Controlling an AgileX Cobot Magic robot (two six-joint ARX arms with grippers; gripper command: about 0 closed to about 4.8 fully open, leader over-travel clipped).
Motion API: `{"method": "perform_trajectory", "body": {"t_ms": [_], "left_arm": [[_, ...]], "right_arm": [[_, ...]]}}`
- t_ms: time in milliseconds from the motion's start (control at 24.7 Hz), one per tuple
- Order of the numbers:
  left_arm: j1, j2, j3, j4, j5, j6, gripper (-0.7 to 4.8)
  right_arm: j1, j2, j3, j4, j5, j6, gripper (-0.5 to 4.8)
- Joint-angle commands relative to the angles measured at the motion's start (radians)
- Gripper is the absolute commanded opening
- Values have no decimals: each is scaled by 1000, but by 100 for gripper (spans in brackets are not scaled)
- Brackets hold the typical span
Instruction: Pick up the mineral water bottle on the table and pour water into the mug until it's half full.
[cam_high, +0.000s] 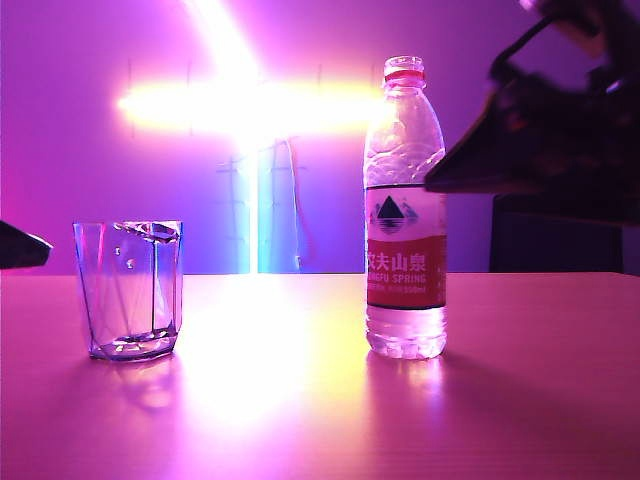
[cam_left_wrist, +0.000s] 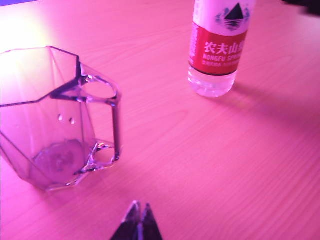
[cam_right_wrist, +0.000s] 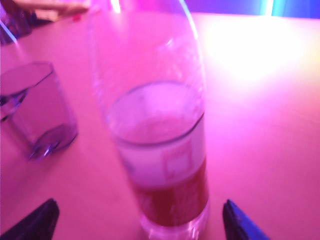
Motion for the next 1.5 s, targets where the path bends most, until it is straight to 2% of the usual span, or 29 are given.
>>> {"method": "perform_trajectory", "body": {"t_ms": [40, 121, 283, 566, 607, 687, 849, 1051, 1092, 1132, 1213, 1253, 1294, 1496], "left_arm": [[1, 1, 4, 14, 1, -3, -2], [1, 1, 4, 14, 1, -3, -2], [1, 1, 4, 13, 1, -3, -2], [2, 0, 4, 13, 1, -3, -2], [2, -4, 4, 13, 1, -3, -2], [2, -20, 4, 14, 1, -3, -2], [29, -66, 4, 14, 1, -3, -2], [185, -74, 4, 13, 1, -3, -2], [257, -76, 4, 13, 1, -3, -2], [288, -80, 4, 13, 1, -3, -2], [388, -104, 4, 13, 1, -3, -2], [433, -127, 4, 13, 1, -3, -2], [455, -147, 4, 13, 1, -3, -2], [483, -171, 4, 27, 1, -3, -2]], "right_arm": [[-10, 231, 7, 383, 26, -4, 479], [-17, 388, 26, 541, -12, -4, 479], [-17, 626, 97, 705, -40, 0, 479], [-20, 741, 183, 736, -36, 1, 479], [-20, 741, 197, 714, -37, 1, 425], [-20, 741, 219, 682, -37, 1, 382], [-20, 741, 233, 672, -37, 1, 215], [-20, 739, 233, 679, -41, -13, 210], [-19, 723, 236, 678, -67, -80, 210], [-18, 709, 238, 671, -84, -112, 210], [-17, 656, 265, 581, -85, -163, 210], [-13, 607, 311, 439, -85, -212, 210], [-11, 588, 338, 364, -85, -244, 210], [32, 560, 518, 32, -85, -449, 210]]}}
